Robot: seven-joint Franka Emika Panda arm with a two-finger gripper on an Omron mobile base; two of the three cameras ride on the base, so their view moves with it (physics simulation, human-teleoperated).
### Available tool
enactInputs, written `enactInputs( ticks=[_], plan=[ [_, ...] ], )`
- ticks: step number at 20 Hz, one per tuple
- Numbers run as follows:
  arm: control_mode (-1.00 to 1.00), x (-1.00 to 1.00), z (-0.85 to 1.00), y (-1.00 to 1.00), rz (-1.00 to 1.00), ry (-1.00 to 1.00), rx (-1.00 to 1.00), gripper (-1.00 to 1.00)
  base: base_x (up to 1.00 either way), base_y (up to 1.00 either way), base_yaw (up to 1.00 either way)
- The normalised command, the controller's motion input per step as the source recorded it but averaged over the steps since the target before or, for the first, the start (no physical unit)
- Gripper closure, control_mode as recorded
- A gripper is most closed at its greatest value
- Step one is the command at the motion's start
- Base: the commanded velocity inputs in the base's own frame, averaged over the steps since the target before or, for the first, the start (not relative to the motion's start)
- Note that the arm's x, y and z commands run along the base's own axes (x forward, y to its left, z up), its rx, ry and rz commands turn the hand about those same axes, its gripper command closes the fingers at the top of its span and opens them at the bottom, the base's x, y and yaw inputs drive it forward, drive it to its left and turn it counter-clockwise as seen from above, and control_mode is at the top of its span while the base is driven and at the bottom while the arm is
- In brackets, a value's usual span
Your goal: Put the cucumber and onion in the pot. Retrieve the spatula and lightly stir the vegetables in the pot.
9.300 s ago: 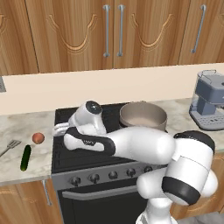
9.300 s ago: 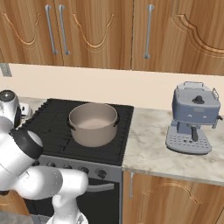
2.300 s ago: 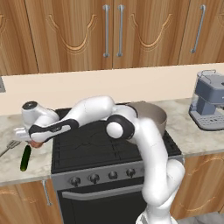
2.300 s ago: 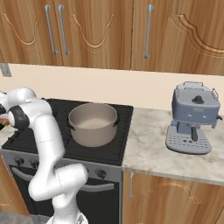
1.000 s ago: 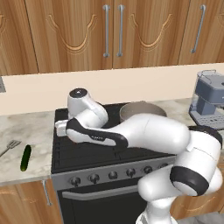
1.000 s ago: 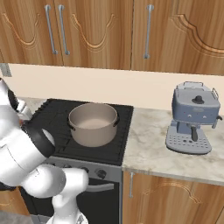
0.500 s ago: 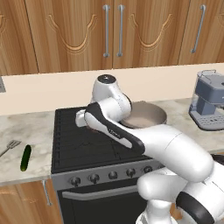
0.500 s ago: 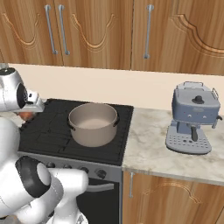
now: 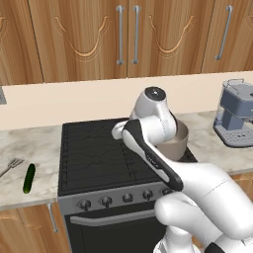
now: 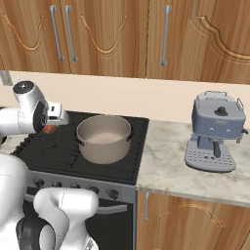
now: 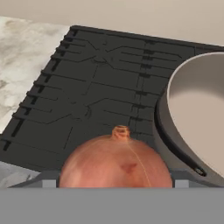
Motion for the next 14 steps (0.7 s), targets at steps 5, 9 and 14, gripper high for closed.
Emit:
enactInputs(
  ticks=[5, 9, 14],
  plan=[
    [-1.0, 0.09, 0.21, -0.83, -0.16, 0.0, 0.01, 1.0, 0.0, 0.0, 0.0],
    [-1.0, 0.08, 0.14, -0.76, -0.17, 0.05, 0.12, 1.0, 0.0, 0.0, 0.0],
    [-1.0, 0.23, -0.14, -0.81, -0.05, 0.17, 0.09, 1.0, 0.0, 0.0, 0.0]
  ],
)
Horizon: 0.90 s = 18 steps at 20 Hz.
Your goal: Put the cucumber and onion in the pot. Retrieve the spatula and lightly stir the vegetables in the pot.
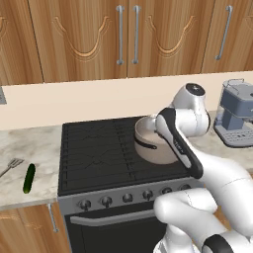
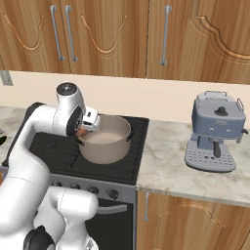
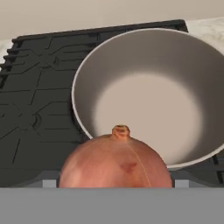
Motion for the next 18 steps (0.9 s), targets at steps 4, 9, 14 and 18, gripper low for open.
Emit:
enactInputs(
  ticks=[4, 9, 14, 18],
  plan=[
    [-1.0, 0.38, -0.07, -0.52, 0.0, 0.12, 0.04, 1.0, 0.0, 0.0, 0.0],
    [-1.0, 0.12, 0.0, -0.09, 0.0, 0.03, 0.0, 1.0, 0.0, 0.0, 0.0],
    [-1.0, 0.04, -0.19, 0.0, 0.0, 0.03, 0.0, 1.0, 0.0, 0.0, 0.0],
    [-1.0, 0.17, -0.69, 0.02, 0.0, 0.17, -0.02, 1.0, 0.0, 0.0, 0.0]
  ],
)
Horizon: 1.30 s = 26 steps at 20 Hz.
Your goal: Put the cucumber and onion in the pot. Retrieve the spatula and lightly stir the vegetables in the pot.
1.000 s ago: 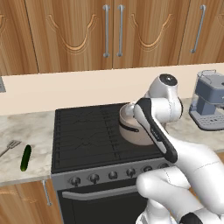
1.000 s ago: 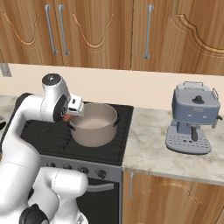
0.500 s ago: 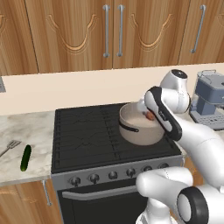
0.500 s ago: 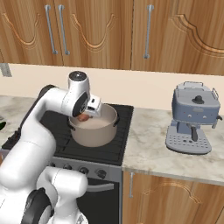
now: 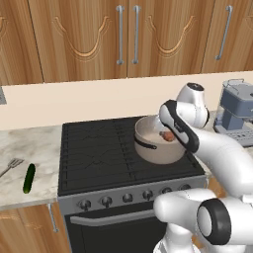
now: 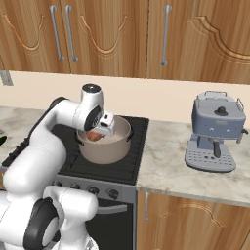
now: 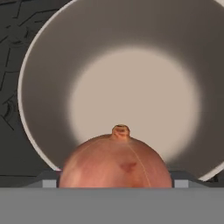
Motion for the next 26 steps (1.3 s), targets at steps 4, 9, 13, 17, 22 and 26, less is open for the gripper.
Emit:
enactInputs(
  ticks=[4, 9, 13, 17, 22, 26],
  plan=[
    [-1.0, 0.35, -0.21, 0.11, 0.0, 0.06, 0.0, 1.0, 0.0, 0.0, 0.0],
    [-1.0, 0.65, -0.01, 0.0, 0.0, 0.07, 0.0, 1.0, 0.0, 0.0, 0.0],
    [-1.0, 0.45, -0.07, 0.0, 0.0, 0.12, 0.0, 1.0, 0.0, 0.0, 0.0],
    [-1.0, 0.01, -0.04, -0.01, 0.0, 0.1, 0.0, 1.0, 0.0, 0.0, 0.0],
    [-1.0, 0.0, -0.34, 0.0, 0.0, 0.13, 0.0, 1.0, 0.0, 0.0, 0.0],
    [-1.0, 0.0, -0.26, 0.0, 0.0, 0.14, -0.03, 1.0, 0.0, 0.0, 0.0]
  ],
)
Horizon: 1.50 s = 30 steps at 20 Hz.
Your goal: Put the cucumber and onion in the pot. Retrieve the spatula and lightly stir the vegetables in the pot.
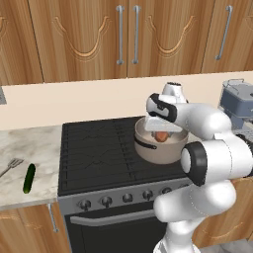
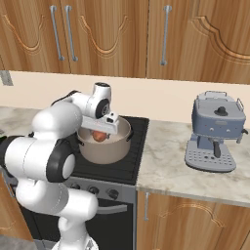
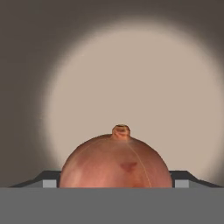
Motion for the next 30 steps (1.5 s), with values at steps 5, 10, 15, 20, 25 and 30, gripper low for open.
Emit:
enactInputs(
  ticks=[5, 10, 15, 20, 25, 30],
  plan=[
    [-1.0, 0.03, -0.13, 0.0, 0.0, 0.09, -0.04, 1.0, 0.0, 0.0, 0.0],
    [-1.0, 0.2, -0.03, 0.0, 0.0, 0.01, -0.01, 1.0, 0.0, 0.0, 0.0],
    [-1.0, 0.05, -0.03, 0.0, 0.0, 0.0, 0.0, 1.0, 0.0, 0.0, 0.0],
    [-1.0, 0.0, -0.21, 0.0, 0.0, 0.0, 0.0, 1.0, 0.0, 0.0, 0.0],
    [-1.0, 0.0, -0.16, 0.0, 0.0, 0.0, 0.0, 1.0, 0.0, 0.0, 0.0],
    [-1.0, 0.0, 0.0, 0.0, 0.0, 0.0, 0.0, -1.0, 0.0, 0.0, 0.0]
  ],
)
